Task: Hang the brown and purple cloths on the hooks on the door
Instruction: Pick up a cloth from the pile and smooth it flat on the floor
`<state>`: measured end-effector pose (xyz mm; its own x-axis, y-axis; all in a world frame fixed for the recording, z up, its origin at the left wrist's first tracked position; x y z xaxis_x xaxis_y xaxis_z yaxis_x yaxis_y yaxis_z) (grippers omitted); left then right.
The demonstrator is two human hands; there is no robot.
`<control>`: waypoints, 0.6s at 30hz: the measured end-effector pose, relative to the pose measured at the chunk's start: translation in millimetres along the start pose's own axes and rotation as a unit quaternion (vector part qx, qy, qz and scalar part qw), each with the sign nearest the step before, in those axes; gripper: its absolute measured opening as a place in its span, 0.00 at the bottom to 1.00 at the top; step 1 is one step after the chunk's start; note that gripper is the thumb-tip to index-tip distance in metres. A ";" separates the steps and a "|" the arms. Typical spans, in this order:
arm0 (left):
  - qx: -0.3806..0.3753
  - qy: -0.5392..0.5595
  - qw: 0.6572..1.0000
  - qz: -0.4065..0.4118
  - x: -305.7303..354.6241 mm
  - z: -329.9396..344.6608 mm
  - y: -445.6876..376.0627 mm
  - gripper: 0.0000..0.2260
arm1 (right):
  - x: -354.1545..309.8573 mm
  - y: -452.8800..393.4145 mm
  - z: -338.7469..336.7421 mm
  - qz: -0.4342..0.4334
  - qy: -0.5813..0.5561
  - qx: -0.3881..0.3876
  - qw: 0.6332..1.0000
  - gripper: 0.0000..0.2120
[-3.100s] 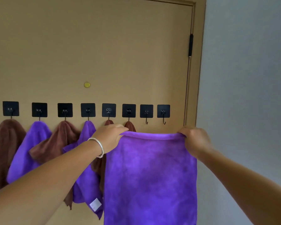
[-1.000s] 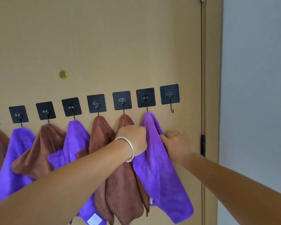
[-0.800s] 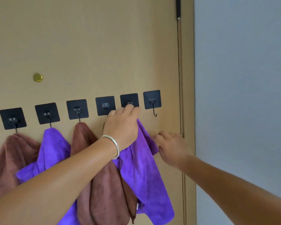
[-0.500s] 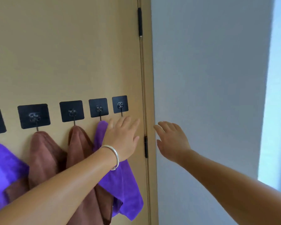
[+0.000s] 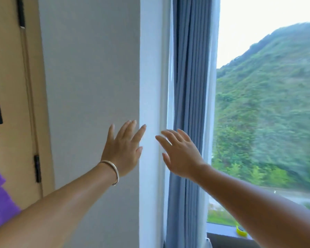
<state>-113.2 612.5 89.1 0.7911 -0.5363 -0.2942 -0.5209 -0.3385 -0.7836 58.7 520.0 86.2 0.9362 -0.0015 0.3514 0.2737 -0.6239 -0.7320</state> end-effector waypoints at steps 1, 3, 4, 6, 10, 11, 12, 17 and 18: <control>0.010 0.014 1.000 0.018 21.4 -1.5 -10.4 0.30 | 16.7 13.0 -9.6 0.010 0.015 0.001 1.000 0.26; 0.022 0.046 0.998 0.045 70.3 -4.5 -33.8 0.30 | 56.7 44.2 -30.0 0.041 0.048 0.000 0.998 0.27; 0.025 0.060 0.996 0.054 91.8 -5.9 -43.1 0.30 | 74.2 58.6 -38.6 0.056 0.060 -0.003 0.997 0.27; 0.030 0.099 0.992 0.074 144.4 -10.4 -63.0 0.31 | 114.1 94.9 -60.3 0.091 0.092 -0.019 0.991 0.27; 0.042 0.182 0.976 0.115 259.3 -23.0 -92.4 0.31 | 191.5 175.9 -110.4 0.166 0.147 -0.047 0.974 0.27; 0.041 0.197 0.972 0.124 286.9 -26.1 -97.5 0.31 | 208.1 195.5 -122.8 0.185 0.161 -0.060 0.968 0.27; 0.042 0.212 0.967 0.136 319.2 -31.0 -103.0 0.31 | 226.5 218.8 -137.5 0.206 0.177 -0.073 0.960 0.27; 0.047 0.279 0.940 0.191 460.6 -61.7 -121.0 0.30 | 292.7 324.0 -209.0 0.280 0.249 -0.112 0.920 0.28; 0.049 0.289 0.935 0.202 488.2 -70.0 -122.7 0.30 | 302.9 344.1 -224.4 0.292 0.265 -0.118 0.911 0.28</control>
<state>314.5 338.0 79.9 0.2159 -0.9423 -0.2558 -0.6853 0.0404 -0.7272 387.0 129.5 71.8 0.6519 -0.7253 0.2212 -0.3504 -0.5468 -0.7604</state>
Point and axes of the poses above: each hand's wrist, its own y-axis away from the middle knuckle, its own z-axis out of the palm, x = y × z, the point moved 2 cm from there along -y, towards the middle knuckle, and after that the axes turned 1 degree about x, right-handed, at the moved point
